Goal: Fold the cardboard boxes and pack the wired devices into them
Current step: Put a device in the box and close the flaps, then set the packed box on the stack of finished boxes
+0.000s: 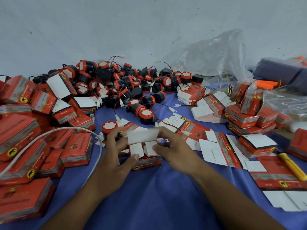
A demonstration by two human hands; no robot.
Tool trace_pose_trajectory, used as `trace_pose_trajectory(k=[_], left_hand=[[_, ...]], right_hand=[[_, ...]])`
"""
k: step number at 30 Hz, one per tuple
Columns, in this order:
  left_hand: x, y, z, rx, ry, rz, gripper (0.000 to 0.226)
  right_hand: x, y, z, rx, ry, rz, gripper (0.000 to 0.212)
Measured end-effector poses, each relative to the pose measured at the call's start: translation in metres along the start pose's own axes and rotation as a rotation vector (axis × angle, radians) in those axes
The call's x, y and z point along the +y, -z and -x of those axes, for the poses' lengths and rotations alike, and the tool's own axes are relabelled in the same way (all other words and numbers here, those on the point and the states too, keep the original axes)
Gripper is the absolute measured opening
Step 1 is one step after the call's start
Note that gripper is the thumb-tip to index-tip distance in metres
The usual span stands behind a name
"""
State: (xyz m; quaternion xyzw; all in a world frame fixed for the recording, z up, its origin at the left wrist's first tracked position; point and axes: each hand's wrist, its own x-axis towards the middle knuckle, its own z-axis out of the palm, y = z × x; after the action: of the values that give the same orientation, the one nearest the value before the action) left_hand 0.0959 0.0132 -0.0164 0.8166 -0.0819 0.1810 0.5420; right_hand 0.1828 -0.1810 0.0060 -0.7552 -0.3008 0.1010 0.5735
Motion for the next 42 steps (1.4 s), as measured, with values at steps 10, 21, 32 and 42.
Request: trace_pose_trajectory(k=[10, 21, 32, 42], left_hand=[[-0.004, 0.01, 0.001, -0.088, -0.029, -0.192, 0.041], [-0.004, 0.012, -0.003, -0.049, -0.059, -0.203, 0.034], [-0.006, 0.015, 0.0, -0.099, -0.085, -0.218, 0.038], [-0.008, 0.017, -0.001, -0.122, -0.125, -0.239, 0.038]], right_hand=[[0.007, 0.005, 0.005, -0.144, 0.179, 0.278, 0.044], [0.008, -0.002, 0.005, -0.111, 0.243, 0.324, 0.034], [0.007, 0.002, 0.009, -0.172, 0.174, 0.371, 0.043], [0.011, 0.002, 0.01, -0.182, 0.196, 0.401, 0.039]])
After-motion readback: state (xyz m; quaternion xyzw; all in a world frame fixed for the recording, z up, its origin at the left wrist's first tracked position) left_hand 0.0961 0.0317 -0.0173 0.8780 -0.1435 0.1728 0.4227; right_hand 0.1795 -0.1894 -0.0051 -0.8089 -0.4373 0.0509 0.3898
